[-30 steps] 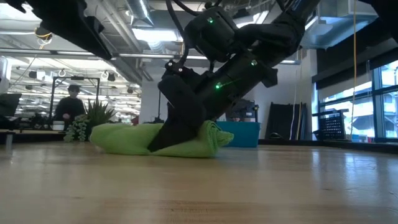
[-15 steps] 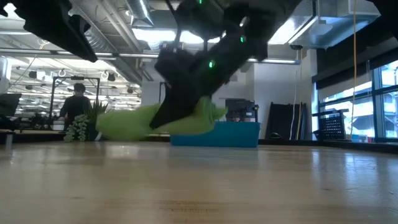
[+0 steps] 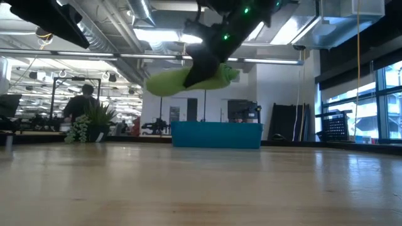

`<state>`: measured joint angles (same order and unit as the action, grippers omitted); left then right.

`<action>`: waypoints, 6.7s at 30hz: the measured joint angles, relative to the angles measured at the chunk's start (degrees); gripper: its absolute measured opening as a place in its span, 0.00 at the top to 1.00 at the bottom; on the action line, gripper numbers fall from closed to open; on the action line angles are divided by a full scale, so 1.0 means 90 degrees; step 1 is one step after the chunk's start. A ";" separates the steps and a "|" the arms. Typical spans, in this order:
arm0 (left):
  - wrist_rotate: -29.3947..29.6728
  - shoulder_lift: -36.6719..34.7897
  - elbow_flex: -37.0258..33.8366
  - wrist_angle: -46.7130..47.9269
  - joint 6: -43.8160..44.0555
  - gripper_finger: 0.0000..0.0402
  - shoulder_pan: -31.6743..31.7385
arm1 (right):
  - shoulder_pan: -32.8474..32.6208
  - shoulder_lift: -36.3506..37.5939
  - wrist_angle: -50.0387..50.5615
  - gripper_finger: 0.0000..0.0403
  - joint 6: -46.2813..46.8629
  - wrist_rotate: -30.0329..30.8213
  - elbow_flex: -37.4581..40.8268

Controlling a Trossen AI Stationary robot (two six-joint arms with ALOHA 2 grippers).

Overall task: Roll microfiber towels into tight, uniform cylinder then place into a basket
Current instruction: Put the green rolled microfiber cloth into the blue bin, then return to Home Position

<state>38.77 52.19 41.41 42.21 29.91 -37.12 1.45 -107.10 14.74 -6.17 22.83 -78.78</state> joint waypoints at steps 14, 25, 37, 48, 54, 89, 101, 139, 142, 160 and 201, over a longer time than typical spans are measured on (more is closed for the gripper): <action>0.0002 -0.0001 0.0000 0.0079 0.0151 0.71 -0.0005 | 0.2323 0.0040 0.0070 0.90 -0.0943 -0.1628 0.0243; 0.0277 0.0002 0.0000 0.0074 0.0163 0.71 0.0071 | 0.2883 -0.0127 -0.1191 0.90 -0.1759 -0.3055 0.1209; 0.0248 0.0001 0.0000 0.0080 0.0163 0.71 0.0518 | 0.3047 -0.0764 -0.1779 0.90 -0.2652 -0.4047 0.1214; 0.0229 0.0001 0.0000 0.0076 0.0163 0.71 0.0599 | 0.3215 -0.0786 -0.1755 0.90 -0.3598 -0.3986 0.0884; 0.0229 0.0001 0.0000 0.0076 0.0165 0.71 0.0599 | 0.3460 -0.0793 -0.1411 0.90 -0.3820 -0.4242 0.0891; 0.0232 0.0001 0.0000 0.0074 0.0172 0.71 0.0599 | 0.3517 -0.0788 -0.1572 0.40 -0.4020 -0.4168 0.0894; 0.0311 -0.0004 0.0000 0.0066 0.0320 0.71 0.0599 | 0.3451 -0.0263 -0.0680 0.42 -0.3461 -0.4012 0.0377; 0.0082 -0.1948 -0.0002 0.0038 -0.0391 1.00 -0.0057 | -0.0356 0.2862 0.2348 0.43 -0.1360 -0.5829 0.0153; 0.0084 -0.2053 -0.0002 0.0062 -0.0396 1.00 -0.0167 | -0.0534 0.2862 0.2351 0.48 -0.0793 -0.4059 0.0153; 0.0967 -0.3108 -0.1522 -0.1182 -0.1023 1.00 -0.0960 | -0.1310 0.3458 0.3036 0.99 -0.0418 -0.1787 0.0431; -0.1766 -0.5747 -0.4544 -0.5076 -0.4387 1.00 0.0476 | -0.1384 0.4936 -0.7810 0.97 0.0985 -0.3319 0.8446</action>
<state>22.88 0.47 0.51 -3.48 -9.57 -32.83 -11.01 -62.67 -55.54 2.70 -7.04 -2.77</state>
